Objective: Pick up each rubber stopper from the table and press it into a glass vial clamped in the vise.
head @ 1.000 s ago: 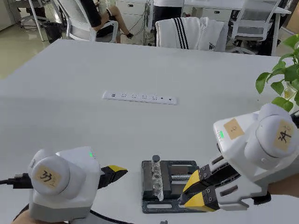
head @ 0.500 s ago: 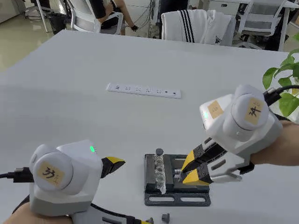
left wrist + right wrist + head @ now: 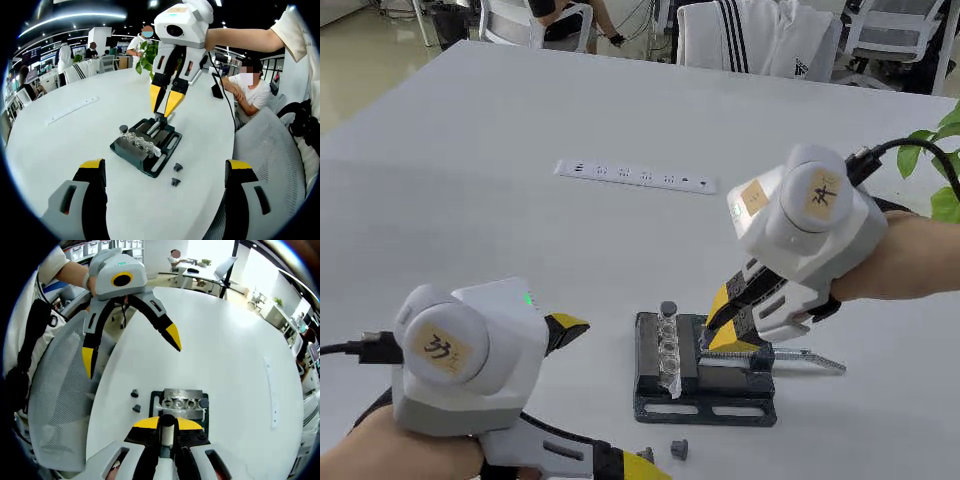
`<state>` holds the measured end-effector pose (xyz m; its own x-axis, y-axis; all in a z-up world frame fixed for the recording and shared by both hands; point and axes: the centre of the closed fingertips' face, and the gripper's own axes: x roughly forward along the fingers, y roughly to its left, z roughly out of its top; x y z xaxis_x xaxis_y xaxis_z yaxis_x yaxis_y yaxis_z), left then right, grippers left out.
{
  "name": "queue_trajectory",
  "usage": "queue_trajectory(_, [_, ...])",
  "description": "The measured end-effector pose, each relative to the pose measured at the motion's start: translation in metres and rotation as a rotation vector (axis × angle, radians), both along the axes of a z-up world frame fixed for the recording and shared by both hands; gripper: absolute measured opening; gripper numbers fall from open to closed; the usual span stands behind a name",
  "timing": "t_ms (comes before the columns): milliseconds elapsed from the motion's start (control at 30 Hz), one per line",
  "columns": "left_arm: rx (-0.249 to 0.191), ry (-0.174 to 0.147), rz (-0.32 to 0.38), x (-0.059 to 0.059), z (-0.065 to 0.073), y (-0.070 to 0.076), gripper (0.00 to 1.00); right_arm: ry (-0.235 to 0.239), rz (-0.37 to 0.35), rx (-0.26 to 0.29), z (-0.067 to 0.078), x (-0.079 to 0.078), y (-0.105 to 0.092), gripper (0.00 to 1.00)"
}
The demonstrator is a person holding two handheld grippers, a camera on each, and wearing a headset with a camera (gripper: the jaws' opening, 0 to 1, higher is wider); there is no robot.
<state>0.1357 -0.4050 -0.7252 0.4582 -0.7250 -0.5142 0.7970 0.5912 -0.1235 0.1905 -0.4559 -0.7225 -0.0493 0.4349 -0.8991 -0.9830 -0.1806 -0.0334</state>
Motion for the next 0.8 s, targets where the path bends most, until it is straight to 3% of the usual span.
queue_trajectory(233, [-0.007,0.001,0.024,0.003,0.000,0.007,0.99,-0.009,0.009,-0.016,-0.002,0.014,0.008,0.06])
queue_trajectory(800, [-0.003,0.023,0.063,-0.001,-0.007,0.024,0.99,-0.008,0.053,-0.081,-0.023,0.029,0.022,0.06])
